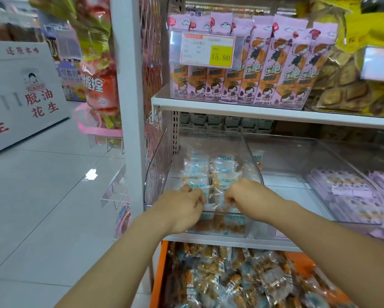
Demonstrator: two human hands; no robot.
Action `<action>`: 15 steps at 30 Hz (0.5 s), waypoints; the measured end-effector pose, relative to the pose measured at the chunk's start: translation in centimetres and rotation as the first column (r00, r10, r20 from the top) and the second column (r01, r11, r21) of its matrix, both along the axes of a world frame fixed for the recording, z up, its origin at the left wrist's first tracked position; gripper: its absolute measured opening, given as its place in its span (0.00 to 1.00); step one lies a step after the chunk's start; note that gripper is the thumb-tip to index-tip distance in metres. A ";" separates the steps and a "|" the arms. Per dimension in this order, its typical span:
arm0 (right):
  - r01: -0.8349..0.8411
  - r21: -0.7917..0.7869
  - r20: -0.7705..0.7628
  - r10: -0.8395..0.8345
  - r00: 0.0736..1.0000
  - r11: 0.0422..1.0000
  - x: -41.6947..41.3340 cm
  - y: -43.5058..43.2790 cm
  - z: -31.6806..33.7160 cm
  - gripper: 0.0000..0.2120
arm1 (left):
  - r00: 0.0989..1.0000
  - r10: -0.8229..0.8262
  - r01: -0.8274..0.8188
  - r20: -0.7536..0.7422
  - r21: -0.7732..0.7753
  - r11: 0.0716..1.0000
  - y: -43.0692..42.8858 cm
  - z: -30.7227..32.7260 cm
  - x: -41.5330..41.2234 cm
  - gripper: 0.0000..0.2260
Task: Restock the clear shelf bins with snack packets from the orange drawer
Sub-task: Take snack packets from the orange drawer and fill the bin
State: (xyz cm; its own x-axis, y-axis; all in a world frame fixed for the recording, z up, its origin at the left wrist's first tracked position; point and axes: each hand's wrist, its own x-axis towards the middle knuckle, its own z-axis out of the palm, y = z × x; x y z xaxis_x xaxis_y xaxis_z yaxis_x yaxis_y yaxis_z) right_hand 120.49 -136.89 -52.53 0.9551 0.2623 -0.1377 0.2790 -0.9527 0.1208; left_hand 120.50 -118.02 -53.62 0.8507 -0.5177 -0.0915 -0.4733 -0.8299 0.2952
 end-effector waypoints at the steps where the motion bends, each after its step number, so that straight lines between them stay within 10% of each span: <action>1: 0.003 0.023 -0.002 -0.003 1.000 1.000 -0.1 -0.1 0.3 0.13 | 0.999 0.005 -0.007 -0.033 -0.074 0.997 0.3 0.2 -0.2 0.14; 5: -0.049 0.178 0.057 0.039 0.998 0.983 -1.0 1.0 2.5 0.11 | 0.992 0.130 -0.123 0.010 -0.241 0.963 2.3 1.3 -0.1 0.12; 15: -0.020 0.418 0.009 0.018 1.000 0.908 -0.5 3.2 0.2 0.08 | 0.965 0.191 -0.201 -0.179 -0.036 0.979 2.2 1.1 0.5 0.17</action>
State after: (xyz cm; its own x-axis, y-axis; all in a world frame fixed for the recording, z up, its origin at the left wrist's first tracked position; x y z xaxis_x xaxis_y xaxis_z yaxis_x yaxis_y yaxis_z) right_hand 119.96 -133.73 -52.30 0.9496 0.3133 -0.0073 0.2982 -0.9106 -0.2862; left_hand 121.01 -115.84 -52.48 0.9095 -0.3504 -0.2238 -0.2403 -0.8822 0.4049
